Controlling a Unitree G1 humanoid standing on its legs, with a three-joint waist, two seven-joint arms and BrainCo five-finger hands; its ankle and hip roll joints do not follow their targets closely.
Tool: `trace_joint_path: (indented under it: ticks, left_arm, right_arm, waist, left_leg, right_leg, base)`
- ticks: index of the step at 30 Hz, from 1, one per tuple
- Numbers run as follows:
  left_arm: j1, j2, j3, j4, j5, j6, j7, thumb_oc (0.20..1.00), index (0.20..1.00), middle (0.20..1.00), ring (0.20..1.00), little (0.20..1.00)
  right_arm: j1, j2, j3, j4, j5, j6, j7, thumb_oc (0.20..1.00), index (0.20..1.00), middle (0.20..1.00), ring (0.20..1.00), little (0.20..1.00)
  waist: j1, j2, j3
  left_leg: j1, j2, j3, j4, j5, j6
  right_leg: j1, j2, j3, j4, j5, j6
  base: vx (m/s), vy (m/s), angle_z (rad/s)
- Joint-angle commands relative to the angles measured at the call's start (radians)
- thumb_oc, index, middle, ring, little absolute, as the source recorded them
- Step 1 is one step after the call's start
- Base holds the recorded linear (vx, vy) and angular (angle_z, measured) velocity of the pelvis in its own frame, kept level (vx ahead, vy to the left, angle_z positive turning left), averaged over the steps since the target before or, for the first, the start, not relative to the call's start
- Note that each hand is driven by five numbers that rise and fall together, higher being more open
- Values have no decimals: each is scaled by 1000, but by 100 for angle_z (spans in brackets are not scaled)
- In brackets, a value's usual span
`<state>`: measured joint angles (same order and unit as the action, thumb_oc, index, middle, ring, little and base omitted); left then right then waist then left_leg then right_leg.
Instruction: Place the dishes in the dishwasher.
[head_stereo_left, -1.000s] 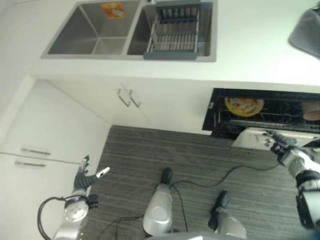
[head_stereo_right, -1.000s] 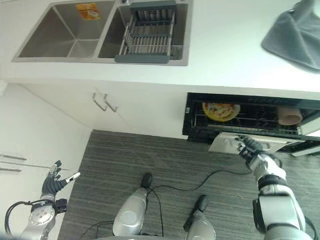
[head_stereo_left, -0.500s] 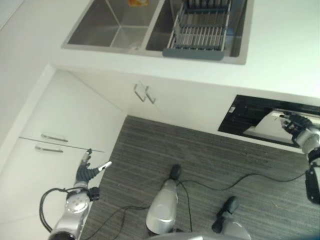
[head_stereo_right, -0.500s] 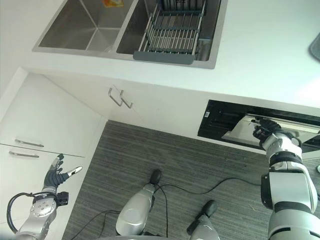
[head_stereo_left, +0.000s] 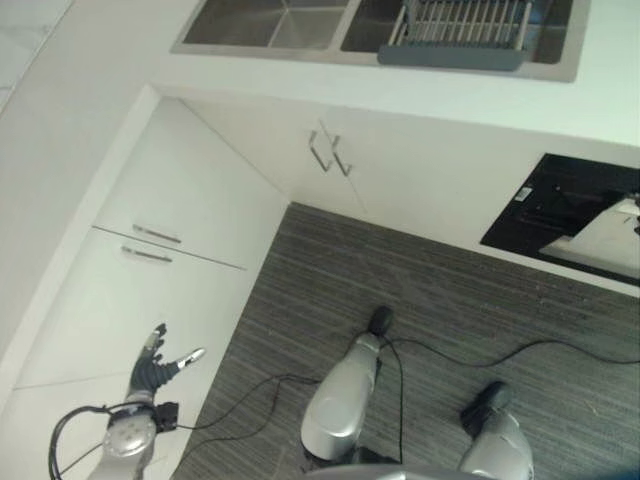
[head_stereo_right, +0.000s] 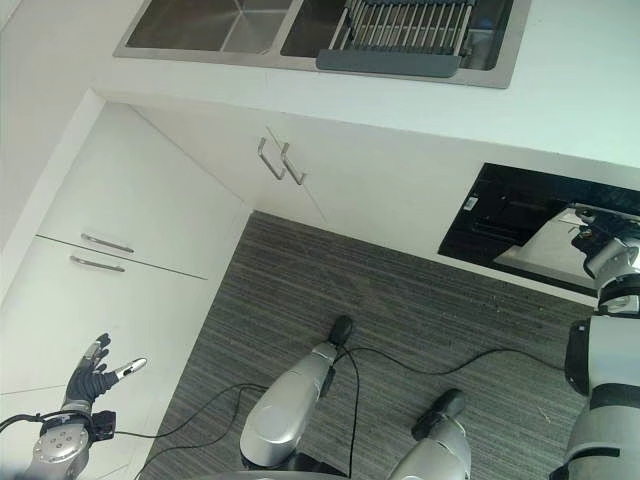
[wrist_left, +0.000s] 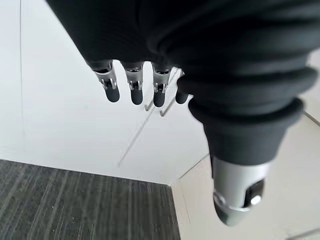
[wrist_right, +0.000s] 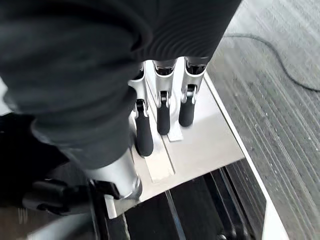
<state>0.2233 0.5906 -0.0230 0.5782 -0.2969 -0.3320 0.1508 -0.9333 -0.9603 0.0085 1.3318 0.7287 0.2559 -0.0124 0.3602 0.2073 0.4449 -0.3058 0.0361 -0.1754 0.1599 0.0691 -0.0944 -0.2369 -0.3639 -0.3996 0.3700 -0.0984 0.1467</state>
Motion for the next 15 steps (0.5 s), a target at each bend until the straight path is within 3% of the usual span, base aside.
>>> trace_joint_path:
  ticks: [1, 5, 8, 11, 12, 13, 15]
  left_arm:
    - [27, 49, 44, -10, 24, -56, -10, 1000, 1000, 1000, 1000, 1000]
    - [22, 63, 70, -26, 24, -47, -24, 1000, 1000, 1000, 1000, 1000]
    - [12, 74, 79, -17, 13, -53, -31, 1000, 1000, 1000, 1000, 1000]
    - [-3, 88, 89, -40, 9, -36, -22, 1000, 1000, 1000, 1000, 1000]
    - [0, 88, 86, -50, 5, -36, -12, 1000, 1000, 1000, 1000, 1000]
    - [2, 82, 83, -60, 5, -38, 5, 1000, 1000, 1000, 1000, 1000]
    - [-15, 46, 69, -90, -9, -10, 63, 1000, 1000, 1000, 1000, 1000]
  right_arm:
    - [49, -6, 16, -251, 4, -47, 253, 1000, 1000, 1000, 1000, 1000]
    - [213, 67, 33, -331, -41, -22, 413, 1000, 1000, 1000, 1000, 1000]
    - [253, 83, 61, -323, -166, -33, 406, 1000, 1000, 1000, 1000, 1000]
    - [287, 57, 143, -271, -425, -52, 117, 1000, 1000, 1000, 1000, 1000]
    - [287, 52, 151, -269, -445, -50, 82, 1000, 1000, 1000, 1000, 1000]
    - [309, 62, 147, -301, -498, -67, -16, 1000, 1000, 1000, 1000, 1000]
    - [502, 179, 113, -525, -631, -101, -376, 1000, 1000, 1000, 1000, 1000]
  waist:
    - [24, -67, -65]
    - [8, -78, -50]
    - [0, -89, -41]
    - [-12, -118, -30]
    - [-13, -124, -29]
    - [-17, -133, -29]
    - [-68, -155, -37]
  left_leg:
    - [-29, 57, 25, -23, 6, -40]
    - [-35, 69, 45, -23, 24, -31]
    - [-35, 74, 61, -24, 23, -31]
    - [-32, 80, 83, -35, 19, -25]
    - [-31, 81, 87, -40, 18, -23]
    - [-29, 83, 93, -48, 16, -23]
    - [-41, 88, 123, -53, 1, -14]
  right_leg:
    - [162, 73, 6, 4, -167, -48]
    - [169, 91, 2, -53, -113, -42]
    - [179, 98, 5, -89, -97, -36]
    - [206, 114, 15, -170, -57, -20]
    - [212, 117, 17, -189, -47, -16]
    - [226, 120, 22, -219, -33, -8]
    - [249, 124, 63, -288, 0, 12]
  base:
    - [34, -14, -2]
    - [-88, 19, -12]
    - [-58, -23, -10]
    - [-127, -44, -12]
    - [-151, -49, -21]
    - [-166, 23, -26]
    - [-211, 130, -22]
